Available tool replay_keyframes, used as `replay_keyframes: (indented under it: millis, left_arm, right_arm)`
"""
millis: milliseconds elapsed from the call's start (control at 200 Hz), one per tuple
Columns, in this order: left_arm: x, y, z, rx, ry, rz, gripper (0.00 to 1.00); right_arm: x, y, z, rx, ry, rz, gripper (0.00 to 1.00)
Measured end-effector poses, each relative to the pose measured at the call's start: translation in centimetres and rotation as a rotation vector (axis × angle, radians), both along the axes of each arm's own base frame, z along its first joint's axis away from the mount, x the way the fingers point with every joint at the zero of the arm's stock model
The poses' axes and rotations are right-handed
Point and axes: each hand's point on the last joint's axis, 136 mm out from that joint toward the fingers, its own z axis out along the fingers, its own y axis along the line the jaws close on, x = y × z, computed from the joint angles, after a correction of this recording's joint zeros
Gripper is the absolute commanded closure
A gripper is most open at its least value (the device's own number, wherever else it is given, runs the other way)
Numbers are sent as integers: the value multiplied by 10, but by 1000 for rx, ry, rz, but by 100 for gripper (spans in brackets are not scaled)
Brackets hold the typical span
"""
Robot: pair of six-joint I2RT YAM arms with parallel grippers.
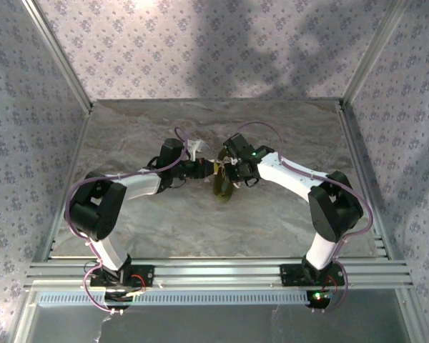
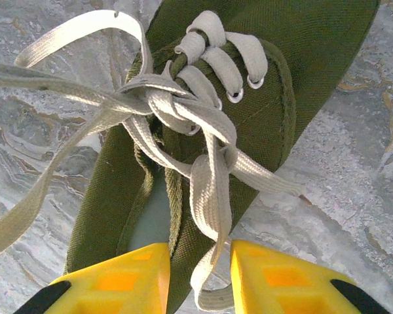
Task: Tie the shoes
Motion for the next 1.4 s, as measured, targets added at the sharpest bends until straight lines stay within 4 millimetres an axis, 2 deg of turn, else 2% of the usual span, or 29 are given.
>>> replay_keyframes:
  millis: [110,290,479,684,979,1204,1399]
  left_arm:
    - [0,0,0,1,-1,2,100]
    - [1,1,0,3,-2,7,100]
    - [1,1,0,3,-2,7,100]
    - [1,1,0,4,-2,7,100]
    - [2,1,-1,5,-2,10,100]
    - [4,3,-1,6,-2,18,100]
    - [7,7,-2,9,0,30,100]
  right_arm:
    - [1,-2,3,-21,-24,-7,65]
    - [-1,-5,16,-14,-63,-11,67]
    - [-1,-5,13,-20,-56,-11,70]
    - [1,-4,1,-42,-32,-13,81]
    - [2,-6,3,-41,-37,-24,95]
    - [6,-19,13,42,-45,-51,100]
    - [7,-30,10,153,-7,-36,100]
